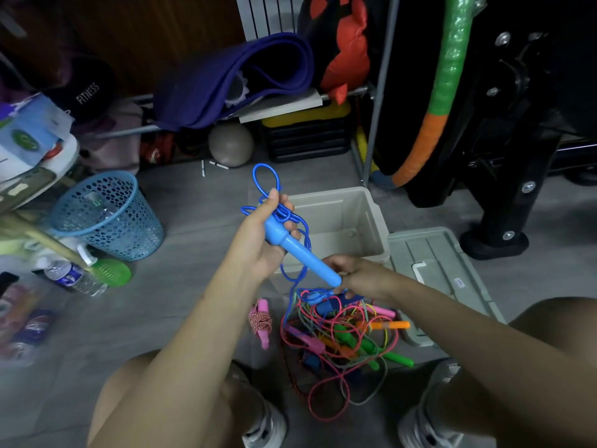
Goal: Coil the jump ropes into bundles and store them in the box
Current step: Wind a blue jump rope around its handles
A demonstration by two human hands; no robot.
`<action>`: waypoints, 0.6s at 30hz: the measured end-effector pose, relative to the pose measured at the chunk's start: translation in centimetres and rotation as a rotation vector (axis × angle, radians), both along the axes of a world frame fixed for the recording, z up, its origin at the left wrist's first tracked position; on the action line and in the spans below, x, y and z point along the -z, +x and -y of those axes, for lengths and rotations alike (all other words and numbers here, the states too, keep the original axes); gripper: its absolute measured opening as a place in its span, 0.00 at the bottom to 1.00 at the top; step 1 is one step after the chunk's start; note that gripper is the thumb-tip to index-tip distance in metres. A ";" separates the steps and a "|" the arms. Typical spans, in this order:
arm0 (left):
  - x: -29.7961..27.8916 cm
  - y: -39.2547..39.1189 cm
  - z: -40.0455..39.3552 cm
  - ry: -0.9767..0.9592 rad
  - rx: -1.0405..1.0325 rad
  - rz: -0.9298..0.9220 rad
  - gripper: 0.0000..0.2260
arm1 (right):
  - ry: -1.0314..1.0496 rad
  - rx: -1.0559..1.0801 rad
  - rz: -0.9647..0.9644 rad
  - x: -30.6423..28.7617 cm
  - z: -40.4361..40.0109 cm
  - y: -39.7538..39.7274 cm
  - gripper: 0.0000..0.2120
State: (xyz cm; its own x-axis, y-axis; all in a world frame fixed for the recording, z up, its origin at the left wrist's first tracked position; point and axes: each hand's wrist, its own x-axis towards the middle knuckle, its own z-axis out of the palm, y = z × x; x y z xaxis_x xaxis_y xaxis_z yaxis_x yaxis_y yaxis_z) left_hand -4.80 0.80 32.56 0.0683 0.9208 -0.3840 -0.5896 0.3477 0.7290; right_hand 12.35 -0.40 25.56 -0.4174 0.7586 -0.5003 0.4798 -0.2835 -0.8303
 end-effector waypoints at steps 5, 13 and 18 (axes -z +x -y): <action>-0.1 -0.4 0.1 -0.007 0.033 0.011 0.08 | -0.013 0.136 -0.139 0.9 0.2 -1.0 0.09; -0.3 -1.2 0.0 -0.039 0.044 -0.103 0.07 | 0.025 0.224 -0.263 0.3 -0.7 -0.6 0.07; 0.1 -2.6 -0.5 -0.017 -0.161 -0.615 0.07 | -0.098 0.399 -0.509 -1.3 -1.6 0.3 0.10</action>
